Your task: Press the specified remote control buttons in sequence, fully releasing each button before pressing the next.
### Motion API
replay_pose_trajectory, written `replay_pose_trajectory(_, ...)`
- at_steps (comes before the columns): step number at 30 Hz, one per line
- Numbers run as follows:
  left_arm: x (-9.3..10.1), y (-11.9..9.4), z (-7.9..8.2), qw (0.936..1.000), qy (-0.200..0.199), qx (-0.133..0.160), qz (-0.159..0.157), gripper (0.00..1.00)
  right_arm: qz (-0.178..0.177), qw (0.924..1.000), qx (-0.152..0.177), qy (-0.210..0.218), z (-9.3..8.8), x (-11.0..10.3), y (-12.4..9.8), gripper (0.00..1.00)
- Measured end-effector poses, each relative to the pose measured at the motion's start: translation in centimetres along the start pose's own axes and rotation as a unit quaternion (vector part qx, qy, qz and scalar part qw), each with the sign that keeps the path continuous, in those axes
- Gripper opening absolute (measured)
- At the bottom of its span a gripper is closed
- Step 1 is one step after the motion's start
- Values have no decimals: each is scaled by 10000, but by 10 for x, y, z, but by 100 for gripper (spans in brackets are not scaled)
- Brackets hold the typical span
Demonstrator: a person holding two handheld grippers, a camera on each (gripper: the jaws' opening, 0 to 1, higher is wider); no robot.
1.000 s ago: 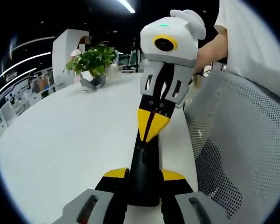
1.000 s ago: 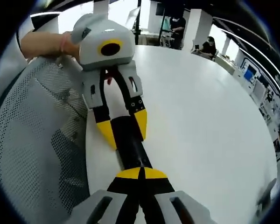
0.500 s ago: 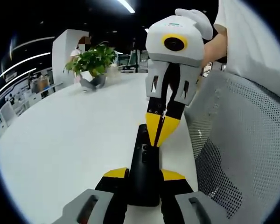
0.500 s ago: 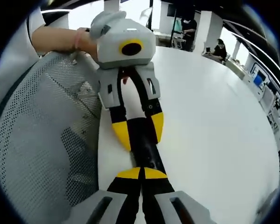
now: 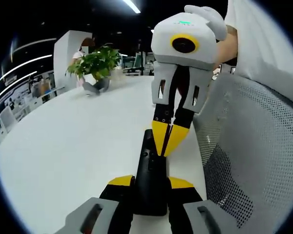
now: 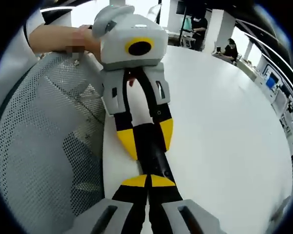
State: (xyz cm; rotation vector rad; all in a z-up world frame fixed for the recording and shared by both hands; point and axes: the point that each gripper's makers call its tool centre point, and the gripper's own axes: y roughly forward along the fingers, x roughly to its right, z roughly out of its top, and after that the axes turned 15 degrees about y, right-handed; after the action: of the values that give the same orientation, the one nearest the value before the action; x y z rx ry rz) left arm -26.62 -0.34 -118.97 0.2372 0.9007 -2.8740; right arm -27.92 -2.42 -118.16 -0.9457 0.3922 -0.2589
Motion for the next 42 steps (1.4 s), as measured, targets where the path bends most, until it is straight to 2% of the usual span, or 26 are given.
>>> replay_pose_trajectory(2,2,0,1,10000,-70,49,-36,25,161,9996,-102,218,-3,-1,-1,0)
replay_pose_trajectory(5,2,0,1,10000,-54,51,-42,25,67,9998,-175,30,-4,3,-4,0)
replay_pose_trajectory(11,7,0,2,9999,-57,73,-140,25,35,9999,-148,-25,0,8,-5,0)
replay_pose_trajectory(16,11,1,4,9997,-8,93,-221,25,140,9996,-221,-142,2,4,0,0)
replay_pose_trajectory(18,11,1,4,9997,-20,105,-229,25,79,9989,-288,-353,1,4,0,0)
replay_pose_trajectory(20,10,2,3,9996,-5,110,-242,25,28,9951,-430,-889,-1,3,-1,0)
replay_pose_trajectory(22,10,2,3,9996,4,109,-245,25,-91,9909,-552,-1224,-2,4,1,0)
replay_pose_trajectory(24,10,3,4,9996,-1,114,-249,25,-183,9872,-628,-1452,-1,4,1,0)
replay_pose_trajectory(26,10,3,4,9996,-6,117,-253,25,-216,9869,-604,-1481,-2,3,1,0)
replay_pose_trajectory(28,10,3,4,9996,4,112,-253,25,-178,9918,-446,-1185,-1,4,1,0)
replay_pose_trajectory(29,10,3,4,9996,6,112,-252,25,-83,9963,-339,-782,0,4,0,0)
replay_pose_trajectory(32,10,3,4,9996,7,110,-244,25,125,9996,-182,-176,1,5,-3,0)
replay_pose_trajectory(37,10,3,4,9996,13,110,-252,25,114,9993,-305,-197,-3,13,-7,0)
replay_pose_trajectory(40,10,3,4,9996,20,111,-257,25,76,9995,-256,-140,2,19,-5,0)
replay_pose_trajectory(42,10,3,4,9996,23,108,-254,25,173,9996,-232,-47,6,17,-3,0)
